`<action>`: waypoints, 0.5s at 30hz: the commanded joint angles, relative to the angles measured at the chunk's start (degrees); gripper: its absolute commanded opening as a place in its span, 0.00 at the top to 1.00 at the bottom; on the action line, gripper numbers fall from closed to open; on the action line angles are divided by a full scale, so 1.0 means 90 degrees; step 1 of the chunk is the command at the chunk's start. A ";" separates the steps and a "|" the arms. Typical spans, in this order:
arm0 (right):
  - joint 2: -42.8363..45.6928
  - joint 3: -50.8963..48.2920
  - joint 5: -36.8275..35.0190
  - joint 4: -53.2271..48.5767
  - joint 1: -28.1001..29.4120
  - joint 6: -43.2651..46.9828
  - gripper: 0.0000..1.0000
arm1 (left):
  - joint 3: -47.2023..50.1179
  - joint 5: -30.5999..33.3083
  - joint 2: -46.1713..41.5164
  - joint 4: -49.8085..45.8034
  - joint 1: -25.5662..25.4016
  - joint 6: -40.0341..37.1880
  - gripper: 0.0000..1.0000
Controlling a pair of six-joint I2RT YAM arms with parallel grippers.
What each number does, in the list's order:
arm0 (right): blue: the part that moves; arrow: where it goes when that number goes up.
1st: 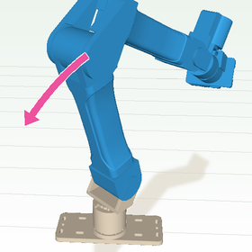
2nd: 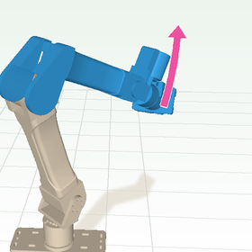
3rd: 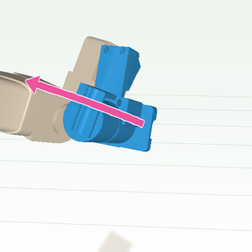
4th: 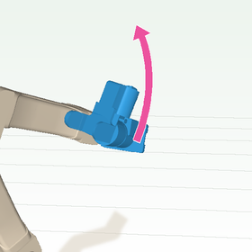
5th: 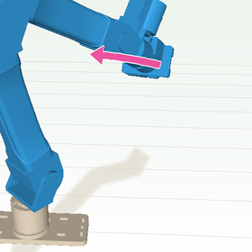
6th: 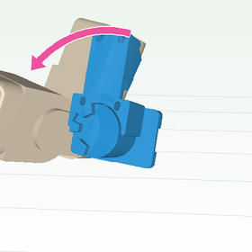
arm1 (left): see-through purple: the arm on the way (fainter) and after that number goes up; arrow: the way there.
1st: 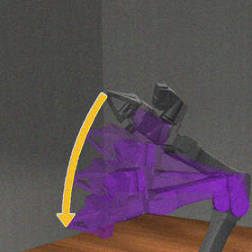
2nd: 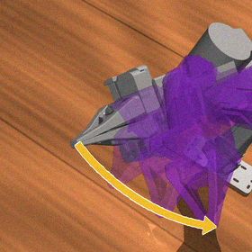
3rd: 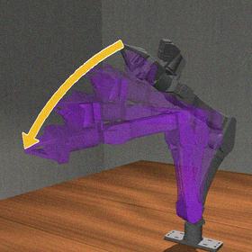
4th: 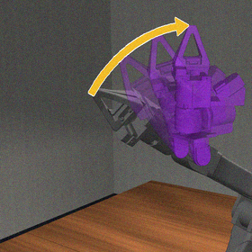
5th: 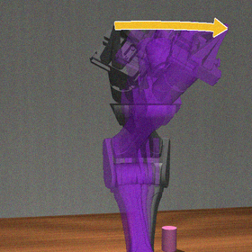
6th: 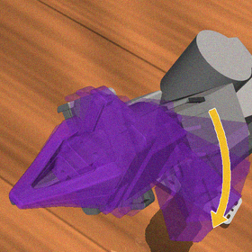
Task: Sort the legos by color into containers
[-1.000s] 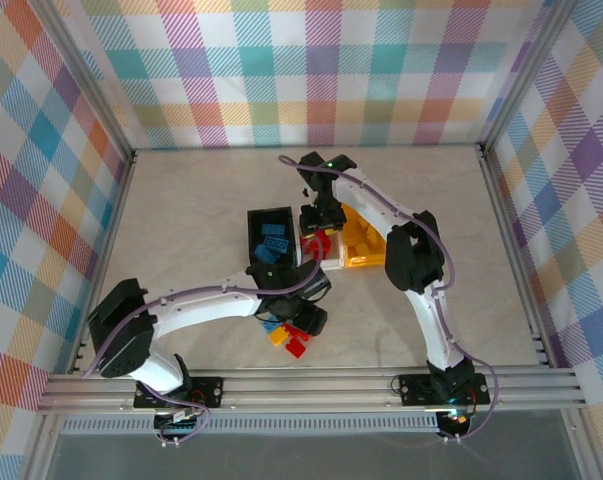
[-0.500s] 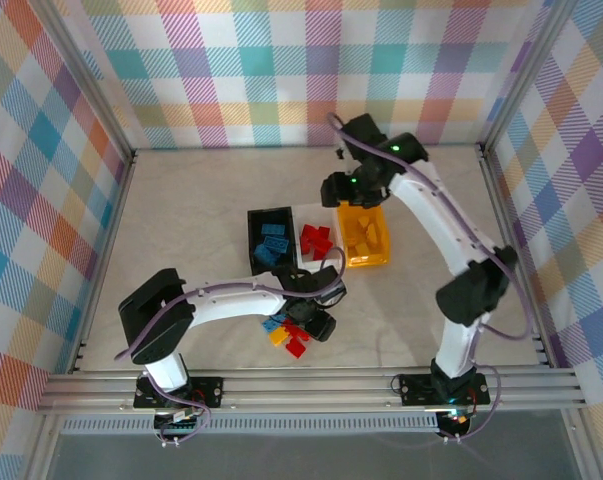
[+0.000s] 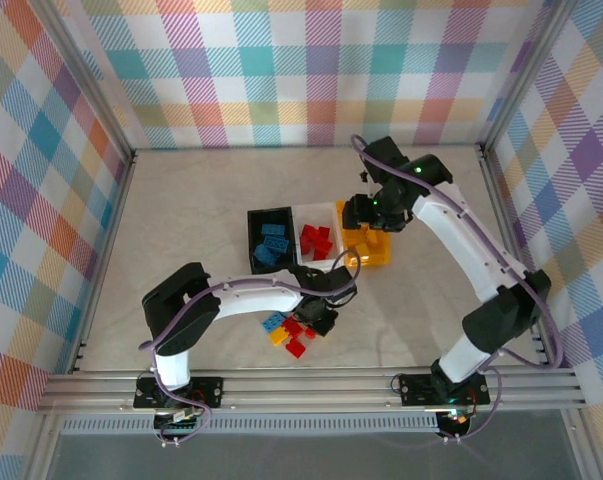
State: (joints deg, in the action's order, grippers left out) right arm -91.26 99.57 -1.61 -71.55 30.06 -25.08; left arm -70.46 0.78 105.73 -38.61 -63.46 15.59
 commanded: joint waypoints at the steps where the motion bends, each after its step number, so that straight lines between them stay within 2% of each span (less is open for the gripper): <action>1: 0.0534 -0.0318 -0.0090 -0.0103 -0.0051 -0.0237 0.33 | -0.0721 0.0449 -0.0025 -0.0720 0.0041 -0.0196 0.89; 4: 0.0998 -0.0894 -0.0050 -0.0147 -0.0242 -0.0346 0.33 | -0.1620 0.0641 -0.0252 -0.1183 0.0289 -0.0345 0.88; 7: 0.1537 -0.1585 0.0126 -0.0105 -0.0545 -0.0473 0.33 | -0.2596 0.0721 -0.0178 -0.1573 0.0828 -0.0623 0.88; 11: 0.1977 -0.2262 0.0381 0.0025 -0.0645 -0.0671 0.33 | -0.3734 0.0742 0.0422 -0.1808 0.1491 -0.1126 0.87; 15: 0.2168 -0.2542 0.0536 0.0125 -0.0645 -0.0768 0.33 | -0.4260 0.0641 0.1112 -0.1683 0.2069 -0.1388 0.88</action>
State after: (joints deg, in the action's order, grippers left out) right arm -72.97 77.73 0.82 -70.39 24.08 -30.09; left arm -107.61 5.89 110.65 -50.74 -47.24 6.72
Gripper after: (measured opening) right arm 0.673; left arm 0.226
